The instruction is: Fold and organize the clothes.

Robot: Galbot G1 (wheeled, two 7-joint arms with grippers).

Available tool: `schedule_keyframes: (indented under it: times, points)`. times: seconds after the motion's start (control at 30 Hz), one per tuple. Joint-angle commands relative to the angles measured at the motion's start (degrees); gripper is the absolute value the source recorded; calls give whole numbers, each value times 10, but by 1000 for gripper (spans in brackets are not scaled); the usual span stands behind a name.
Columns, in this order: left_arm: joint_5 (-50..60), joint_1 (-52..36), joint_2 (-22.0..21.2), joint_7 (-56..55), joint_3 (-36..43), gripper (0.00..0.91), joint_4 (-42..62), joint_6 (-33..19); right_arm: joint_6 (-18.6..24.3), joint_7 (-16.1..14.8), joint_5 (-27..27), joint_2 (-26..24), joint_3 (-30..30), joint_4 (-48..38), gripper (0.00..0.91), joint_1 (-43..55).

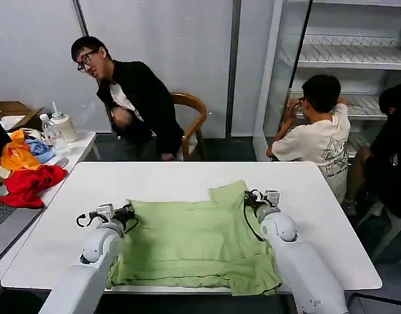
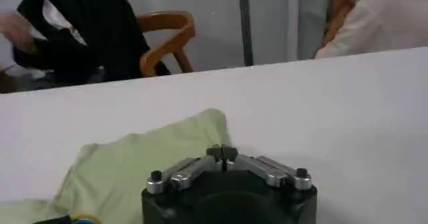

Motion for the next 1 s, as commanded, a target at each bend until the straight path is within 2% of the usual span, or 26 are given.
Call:
schedule_keyframes:
  times: [0.03, 0.2, 0.4, 1.0]
  points:
    - [-1, -9, 11, 0, -8, 20, -41, -4, 9, 3, 3, -9, 3, 87, 0, -6]
    - [-2, -3, 14, 0, -13, 20, -56, -4, 3, 6, 7, -16, 1, 139, 0, -20]
    - [-2, 9, 15, 0, -16, 20, -70, -4, 0, 9, 2, -20, 1, 157, 0, -45]
    - [-2, 129, 32, -1, -50, 20, -190, -4, 5, 30, -10, -40, 29, 257, 0, -183]
